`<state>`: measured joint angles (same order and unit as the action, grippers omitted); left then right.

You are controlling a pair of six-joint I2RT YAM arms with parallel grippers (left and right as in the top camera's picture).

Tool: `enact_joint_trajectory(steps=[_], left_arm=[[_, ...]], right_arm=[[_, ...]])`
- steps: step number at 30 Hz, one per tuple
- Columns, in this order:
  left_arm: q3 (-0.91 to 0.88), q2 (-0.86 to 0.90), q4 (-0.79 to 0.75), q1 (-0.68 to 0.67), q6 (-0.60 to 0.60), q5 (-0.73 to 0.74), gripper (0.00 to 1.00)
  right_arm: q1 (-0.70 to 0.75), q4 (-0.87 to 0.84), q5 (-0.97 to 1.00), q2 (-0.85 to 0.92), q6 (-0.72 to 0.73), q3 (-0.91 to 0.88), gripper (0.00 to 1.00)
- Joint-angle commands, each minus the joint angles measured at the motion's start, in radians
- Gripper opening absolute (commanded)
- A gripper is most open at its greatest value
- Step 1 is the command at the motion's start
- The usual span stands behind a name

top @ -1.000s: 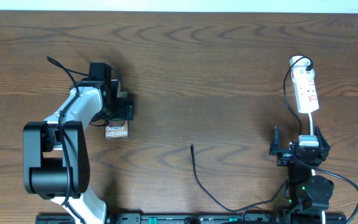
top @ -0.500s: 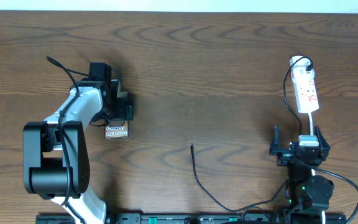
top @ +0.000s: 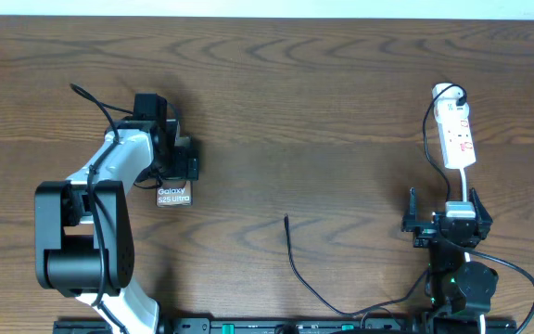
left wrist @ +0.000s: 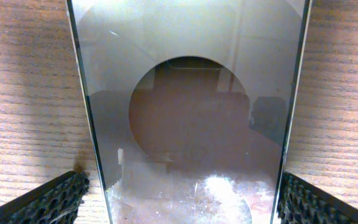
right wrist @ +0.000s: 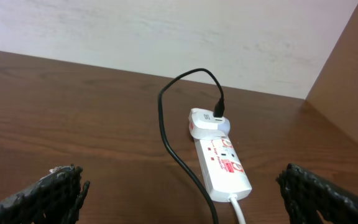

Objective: Plug charger to phone and switch on socket

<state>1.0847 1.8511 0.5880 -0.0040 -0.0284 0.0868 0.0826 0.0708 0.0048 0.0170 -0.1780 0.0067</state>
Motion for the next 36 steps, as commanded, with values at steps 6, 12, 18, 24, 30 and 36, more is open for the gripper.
enact_joint_trajectory(steps=[6, 12, 18, 24, 30, 36], left_arm=[[-0.037, 0.025, 0.016, 0.0, -0.005, 0.025, 0.99], [-0.037, 0.025, 0.016, 0.0, -0.005, 0.024, 0.98], [-0.037, 0.025, 0.017, 0.0, -0.005, 0.024, 0.99], [-0.037, 0.025, 0.031, 0.0, -0.005, -0.01, 0.99], [-0.037, 0.025, 0.031, 0.0, -0.005, -0.009, 0.99], [-0.037, 0.025, 0.027, 0.0, -0.005, -0.009, 0.99]], right_arm=[[-0.005, 0.004, 0.012, -0.005, -0.01, -0.001, 0.99], [-0.005, 0.004, 0.012, -0.005, -0.011, -0.001, 0.99], [-0.005, 0.004, 0.012, -0.005, -0.01, -0.001, 0.99], [-0.005, 0.004, 0.012, -0.005, -0.01, -0.001, 0.99], [-0.005, 0.004, 0.012, -0.005, -0.01, -0.001, 0.99], [-0.005, 0.004, 0.012, -0.005, -0.011, -0.001, 0.99]])
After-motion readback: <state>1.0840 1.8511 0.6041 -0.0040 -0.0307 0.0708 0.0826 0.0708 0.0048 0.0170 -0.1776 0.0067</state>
